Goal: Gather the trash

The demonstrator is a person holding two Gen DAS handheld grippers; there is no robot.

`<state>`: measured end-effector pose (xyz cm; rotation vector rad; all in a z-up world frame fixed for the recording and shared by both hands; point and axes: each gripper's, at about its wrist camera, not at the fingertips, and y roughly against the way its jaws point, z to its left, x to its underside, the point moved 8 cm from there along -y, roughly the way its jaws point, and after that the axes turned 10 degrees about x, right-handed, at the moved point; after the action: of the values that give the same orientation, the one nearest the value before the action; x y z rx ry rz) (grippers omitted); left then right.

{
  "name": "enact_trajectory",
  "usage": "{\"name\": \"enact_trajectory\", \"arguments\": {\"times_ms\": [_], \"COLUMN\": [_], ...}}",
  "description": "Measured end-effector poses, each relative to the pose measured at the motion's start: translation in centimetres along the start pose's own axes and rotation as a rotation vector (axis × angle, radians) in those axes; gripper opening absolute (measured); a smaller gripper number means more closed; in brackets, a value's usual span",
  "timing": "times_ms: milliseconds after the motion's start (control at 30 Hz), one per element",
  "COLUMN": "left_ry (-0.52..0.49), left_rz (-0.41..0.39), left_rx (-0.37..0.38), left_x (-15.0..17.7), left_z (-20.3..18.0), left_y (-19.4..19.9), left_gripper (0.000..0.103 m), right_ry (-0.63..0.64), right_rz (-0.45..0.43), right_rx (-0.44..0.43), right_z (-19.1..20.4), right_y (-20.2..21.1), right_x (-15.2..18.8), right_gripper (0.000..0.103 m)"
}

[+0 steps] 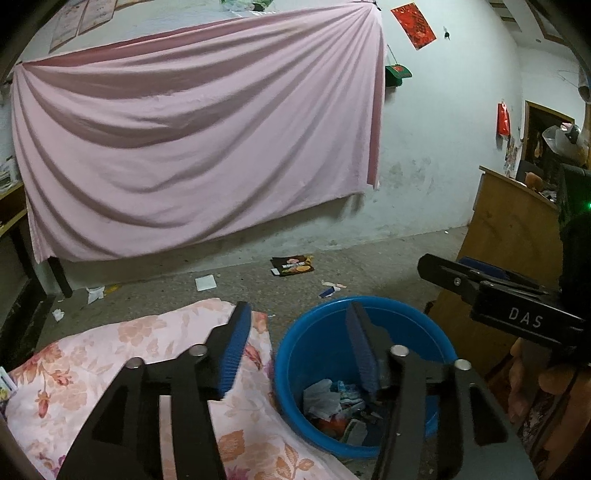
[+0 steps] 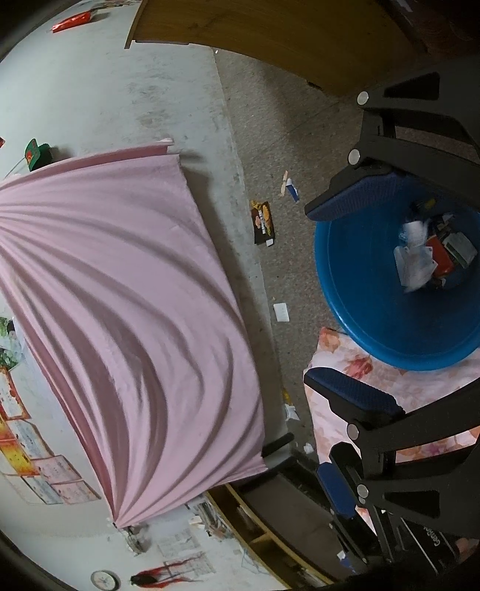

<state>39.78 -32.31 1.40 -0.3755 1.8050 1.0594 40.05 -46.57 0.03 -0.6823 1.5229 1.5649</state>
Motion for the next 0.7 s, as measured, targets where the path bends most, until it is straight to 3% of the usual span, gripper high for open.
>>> {"name": "enact_trajectory", "arguments": {"times_ms": [133,267,567,700], "left_ry": [-0.004,-0.001,0.031,0.078], "left_rz": [0.002,-0.023,-0.073,-0.102], "left_rx": [-0.023,-0.048,-0.112,-0.134], "left_x": [-0.1,-0.4,-0.2,-0.1], "left_z": [0.6,1.2,3.5,4.6], "left_y": [0.5,1.4,3.9,5.2], "left_gripper": [0.060,0.086,0.099,0.099], "right_ry": [0.000,-0.005,0.005,0.032], "right_rz": [-0.006,-0.016,-0.037,-0.035], "right_rx": [-0.001,-0.005,-0.003,0.003], "right_z": [-0.1,-0.2,0.5,1.1], "right_y": [0.1,0.3,0.7,0.7], "right_x": [-0.1,-0.4,-0.8,-0.7], "right_gripper": [0.084,0.086,0.099,0.101]}}
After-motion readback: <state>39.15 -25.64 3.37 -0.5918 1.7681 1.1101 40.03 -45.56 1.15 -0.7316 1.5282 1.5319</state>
